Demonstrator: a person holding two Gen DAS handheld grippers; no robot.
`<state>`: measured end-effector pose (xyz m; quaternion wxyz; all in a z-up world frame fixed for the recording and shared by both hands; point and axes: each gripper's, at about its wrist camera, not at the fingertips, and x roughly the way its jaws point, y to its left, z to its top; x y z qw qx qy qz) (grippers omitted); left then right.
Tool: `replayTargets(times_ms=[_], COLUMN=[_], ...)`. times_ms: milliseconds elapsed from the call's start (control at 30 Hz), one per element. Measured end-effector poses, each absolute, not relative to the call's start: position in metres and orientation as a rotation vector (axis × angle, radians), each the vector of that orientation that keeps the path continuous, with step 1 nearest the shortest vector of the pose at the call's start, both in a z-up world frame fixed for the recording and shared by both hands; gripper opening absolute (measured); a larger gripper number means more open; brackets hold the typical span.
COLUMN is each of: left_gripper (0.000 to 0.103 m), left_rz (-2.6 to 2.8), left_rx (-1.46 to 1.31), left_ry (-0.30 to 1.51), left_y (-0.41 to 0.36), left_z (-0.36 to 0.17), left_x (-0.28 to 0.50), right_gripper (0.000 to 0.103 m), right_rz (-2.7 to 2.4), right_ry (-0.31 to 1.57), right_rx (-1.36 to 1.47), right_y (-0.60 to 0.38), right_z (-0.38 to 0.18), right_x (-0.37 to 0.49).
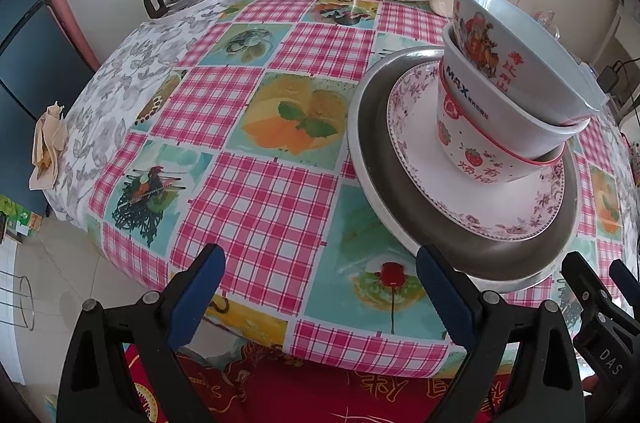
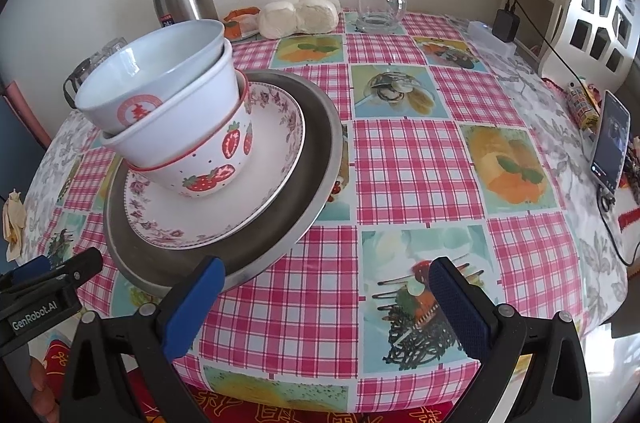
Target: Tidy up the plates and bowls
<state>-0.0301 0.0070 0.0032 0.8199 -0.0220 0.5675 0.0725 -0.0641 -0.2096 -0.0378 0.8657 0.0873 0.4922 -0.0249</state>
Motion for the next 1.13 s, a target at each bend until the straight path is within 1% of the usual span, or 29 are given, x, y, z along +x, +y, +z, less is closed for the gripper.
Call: replayTargets(times_ms=[1133], left_gripper=[0.096], left_rz=[0.146], left_rx=[-0.039], left_ry=[1.219], left_y=[0.0055], left_z=[0.0008], left_x=[-0.0261], right_gripper=[0.103], right_rz=[-0.061], right_ry=[1.048], right_rx=[0.173], right_y=[-0.2126], right_z=[-0.0412], right_x=[-0.0597])
